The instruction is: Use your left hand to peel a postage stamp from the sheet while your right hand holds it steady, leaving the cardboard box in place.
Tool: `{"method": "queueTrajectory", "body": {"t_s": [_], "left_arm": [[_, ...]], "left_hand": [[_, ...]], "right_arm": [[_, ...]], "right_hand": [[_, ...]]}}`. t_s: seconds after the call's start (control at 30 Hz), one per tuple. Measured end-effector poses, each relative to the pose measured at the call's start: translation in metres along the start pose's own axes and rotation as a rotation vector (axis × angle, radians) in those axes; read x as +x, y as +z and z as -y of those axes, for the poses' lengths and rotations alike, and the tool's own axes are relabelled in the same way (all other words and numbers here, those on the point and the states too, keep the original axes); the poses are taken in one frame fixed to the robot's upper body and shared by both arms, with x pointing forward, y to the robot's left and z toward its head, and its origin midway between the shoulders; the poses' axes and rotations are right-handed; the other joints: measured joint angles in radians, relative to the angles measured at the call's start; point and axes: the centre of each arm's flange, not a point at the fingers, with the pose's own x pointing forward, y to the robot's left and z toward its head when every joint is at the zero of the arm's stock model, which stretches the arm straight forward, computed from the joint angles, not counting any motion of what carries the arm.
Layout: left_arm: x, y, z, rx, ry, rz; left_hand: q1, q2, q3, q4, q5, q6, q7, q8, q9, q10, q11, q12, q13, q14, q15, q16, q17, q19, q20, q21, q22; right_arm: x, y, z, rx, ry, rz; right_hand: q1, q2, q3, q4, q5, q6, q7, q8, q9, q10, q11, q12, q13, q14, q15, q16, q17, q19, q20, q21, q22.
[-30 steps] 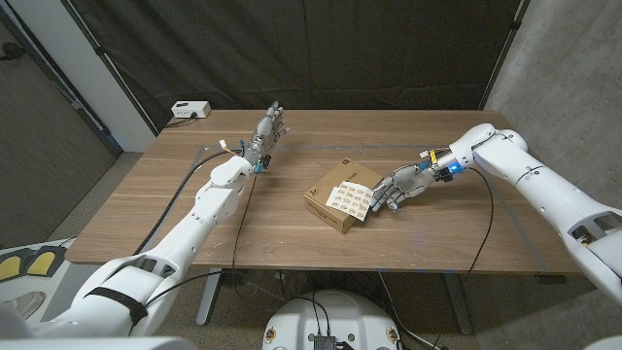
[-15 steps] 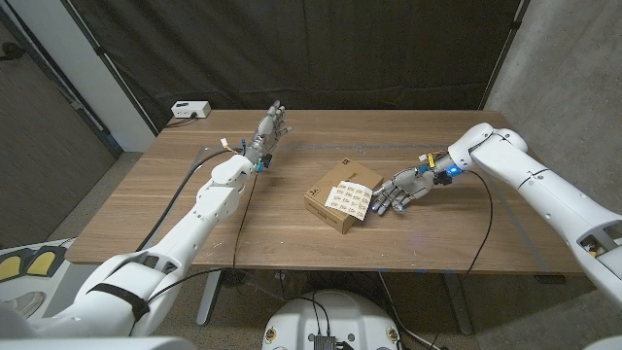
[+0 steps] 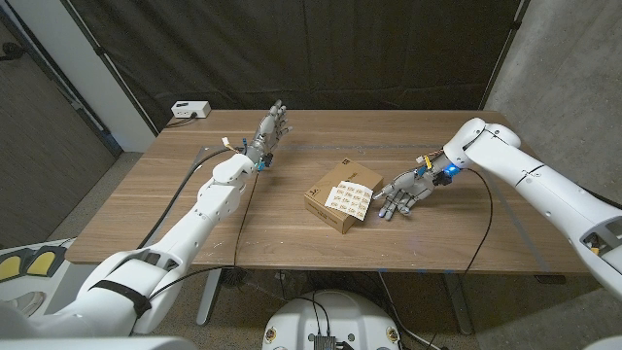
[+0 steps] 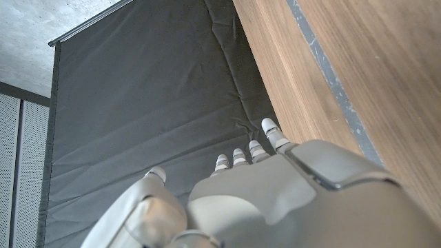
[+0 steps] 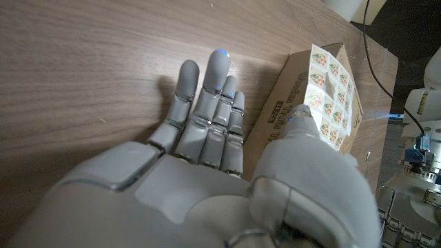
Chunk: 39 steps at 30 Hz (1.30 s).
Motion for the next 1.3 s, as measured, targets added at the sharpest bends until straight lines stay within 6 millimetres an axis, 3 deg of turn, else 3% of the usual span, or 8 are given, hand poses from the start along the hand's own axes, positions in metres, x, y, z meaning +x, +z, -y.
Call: {"method": "queueTrajectory", "body": {"t_s": [0.27, 0.43, 0.5, 0.63, 0.83, 1.0, 1.13, 1.3], "left_arm": [[0.002, -0.001, 0.0, 0.003, 0.001, -0.006], [0.003, -0.002, 0.0, 0.003, 0.002, -0.01], [0.004, -0.003, 0.0, 0.003, 0.003, -0.011], [0.005, -0.004, -0.001, 0.001, 0.004, -0.016], [0.008, -0.005, -0.002, -0.003, 0.004, -0.022], [0.011, -0.007, -0.003, -0.006, 0.003, -0.028], [0.014, -0.008, -0.004, -0.01, 0.003, -0.032], [0.017, -0.01, -0.004, -0.015, 0.0, -0.035]], "left_hand": [[0.004, -0.002, 0.004, -0.004, 0.0, 0.0, 0.0, 0.0, 0.0, 0.0, 0.0, -0.005, 0.0, 0.0, 0.0, 0.0, 0.0, 0.0, 0.0, -0.007, 0.0], [0.008, 0.003, 0.004, -0.004, 0.0, 0.0, 0.0, 0.0, 0.0, 0.0, 0.0, -0.005, 0.0, 0.0, 0.0, 0.0, 0.0, 0.0, 0.0, -0.011, 0.0], [0.008, 0.003, 0.004, -0.004, 0.0, 0.0, 0.0, 0.0, 0.0, 0.0, 0.0, -0.005, 0.0, 0.0, 0.0, 0.0, 0.0, 0.0, 0.0, -0.011, 0.0], [0.008, 0.003, 0.004, -0.004, 0.0, 0.0, 0.0, 0.0, 0.0, 0.0, 0.0, -0.005, 0.0, 0.0, 0.0, 0.0, 0.0, 0.0, 0.0, -0.011, 0.0], [0.008, 0.003, 0.004, -0.004, 0.0, 0.0, 0.0, 0.0, 0.0, 0.0, 0.0, -0.005, 0.0, 0.0, 0.0, 0.0, 0.0, 0.0, 0.0, -0.011, 0.0], [0.012, 0.006, 0.004, -0.004, 0.0, 0.0, 0.0, 0.0, 0.0, 0.0, 0.0, -0.005, 0.0, 0.0, 0.0, 0.0, 0.0, 0.0, 0.0, -0.011, 0.0], [0.012, 0.006, 0.004, -0.004, 0.0, 0.0, 0.0, 0.0, 0.0, 0.0, 0.0, -0.005, 0.0, 0.0, 0.0, 0.0, 0.0, 0.0, 0.0, -0.011, 0.0], [0.012, 0.006, 0.004, -0.004, 0.0, 0.0, 0.0, 0.0, 0.0, 0.0, 0.0, -0.005, 0.0, 0.0, 0.0, 0.0, 0.0, 0.0, 0.0, -0.011, 0.0]], "right_arm": [[0.004, -0.006, -0.001, 0.074, -0.01, 0.071], [0.007, -0.008, -0.003, 0.133, -0.031, 0.1], [0.008, -0.009, -0.004, 0.156, -0.041, 0.108], [0.01, -0.011, -0.006, 0.19, -0.059, 0.113], [0.012, -0.014, -0.009, 0.234, -0.081, 0.122], [0.013, -0.016, -0.009, 0.277, -0.093, 0.149], [0.015, -0.018, -0.009, 0.324, -0.094, 0.196], [0.019, -0.025, -0.009, 0.405, -0.091, 0.287]], "right_hand": [[0.0, 0.011, 0.004, 0.004, 0.0, 0.048, -0.006, 0.006, 0.0, 0.045, -0.023, 0.037, 0.025, 0.023, -0.005, 0.011, 0.001, 0.0, 0.0, 0.015, 0.007], [0.034, 0.01, -0.001, -0.007, 0.003, 0.075, -0.014, 0.008, 0.003, 0.064, -0.032, 0.06, 0.044, 0.035, -0.009, 0.015, 0.004, 0.0, 0.0, 0.02, 0.005], [0.064, 0.015, 0.005, -0.025, 0.007, 0.093, -0.019, 0.01, 0.007, 0.064, -0.032, 0.079, 0.056, 0.042, -0.011, 0.027, 0.011, 0.008, 0.0, 0.032, 0.005], [0.127, 0.023, 0.018, -0.049, 0.007, 0.151, -0.037, 0.029, 0.023, 0.097, -0.042, 0.137, 0.1, 0.068, -0.019, 0.052, 0.032, 0.018, 0.0, 0.046, -0.007], [0.2, 0.03, 0.018, -0.054, -0.006, 0.275, -0.048, 0.073, 0.066, 0.157, -0.061, 0.291, 0.247, 0.127, -0.039, 0.113, 0.091, 0.036, -0.003, 0.081, -0.028], [0.295, 0.063, 0.046, -0.081, -0.012, 0.332, -0.058, 0.094, 0.097, 0.178, -0.071, 0.383, 0.351, 0.147, -0.052, 0.156, 0.165, 0.065, -0.004, 0.09, -0.046], [0.386, 0.085, 0.094, -0.087, -0.027, 0.355, -0.066, 0.096, 0.098, 0.184, -0.073, 0.417, 0.385, 0.153, -0.055, 0.166, 0.219, 0.081, -0.005, 0.09, -0.073], [0.44, 0.077, 0.119, -0.091, -0.033, 0.38, -0.056, 0.095, 0.093, 0.188, -0.069, 0.434, 0.39, 0.168, -0.061, 0.178, 0.265, 0.101, -0.006, 0.101, -0.087]]}}
